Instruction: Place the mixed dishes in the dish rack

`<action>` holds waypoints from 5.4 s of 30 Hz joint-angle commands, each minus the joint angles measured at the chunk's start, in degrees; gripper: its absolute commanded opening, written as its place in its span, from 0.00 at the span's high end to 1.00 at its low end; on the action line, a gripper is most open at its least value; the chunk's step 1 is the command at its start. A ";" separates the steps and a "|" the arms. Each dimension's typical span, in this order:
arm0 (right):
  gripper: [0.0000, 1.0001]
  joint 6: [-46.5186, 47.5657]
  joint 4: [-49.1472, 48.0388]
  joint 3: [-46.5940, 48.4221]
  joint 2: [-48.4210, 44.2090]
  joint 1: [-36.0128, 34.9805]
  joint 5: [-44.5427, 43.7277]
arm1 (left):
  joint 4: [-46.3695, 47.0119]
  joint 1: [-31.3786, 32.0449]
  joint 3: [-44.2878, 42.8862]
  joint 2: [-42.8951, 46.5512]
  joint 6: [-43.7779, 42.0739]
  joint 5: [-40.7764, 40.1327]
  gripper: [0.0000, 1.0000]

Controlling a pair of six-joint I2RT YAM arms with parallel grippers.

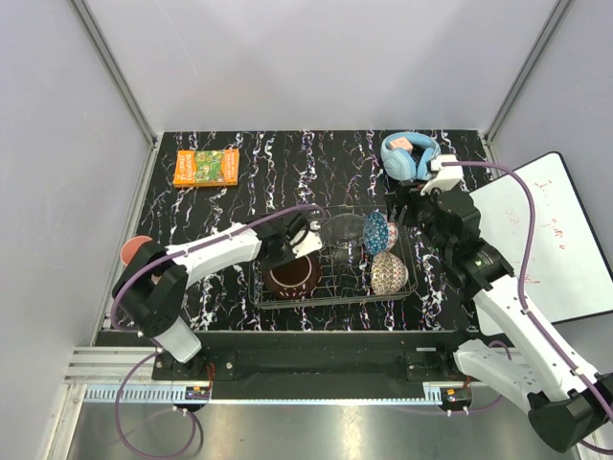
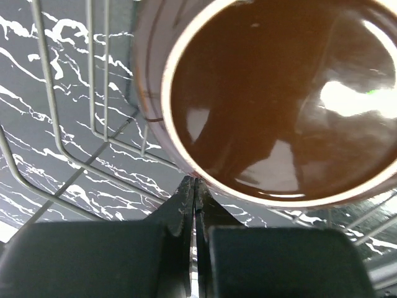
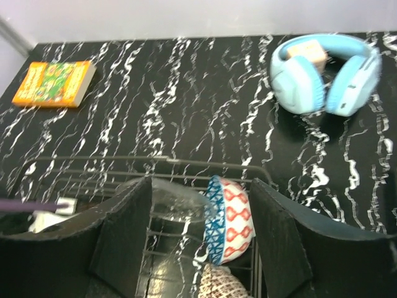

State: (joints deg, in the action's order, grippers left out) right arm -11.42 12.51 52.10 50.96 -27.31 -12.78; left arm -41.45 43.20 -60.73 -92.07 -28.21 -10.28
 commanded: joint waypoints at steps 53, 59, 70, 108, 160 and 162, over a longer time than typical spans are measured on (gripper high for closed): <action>0.00 12.67 1.99 5.03 34.65 -33.86 3.54 | 0.76 -17.10 -12.49 -12.52 14.32 34.36 0.93; 0.00 -2.54 5.85 6.17 35.52 -33.77 8.90 | 0.76 -17.10 -11.87 -12.61 13.97 33.75 0.93; 0.00 -17.31 7.70 6.79 39.57 -33.77 13.57 | 0.85 -17.10 -10.29 -11.37 13.18 33.05 0.93; 0.00 -44.66 -2.76 5.56 50.64 -23.31 15.50 | -1.79 -17.10 -11.60 -7.68 12.56 31.29 0.95; 0.09 -11.78 -19.72 -11.23 7.93 -28.68 -9.64 | 1.01 -2.25 -17.50 -11.11 21.17 32.52 0.96; 0.09 -11.87 -20.51 -11.93 7.75 -28.76 -9.20 | 1.90 -1.19 -17.23 -11.20 21.35 32.17 0.96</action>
State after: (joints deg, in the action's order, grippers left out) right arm -24.43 -6.85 41.82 59.29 -55.72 -20.38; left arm -44.82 40.64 -78.87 -104.12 -8.25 20.91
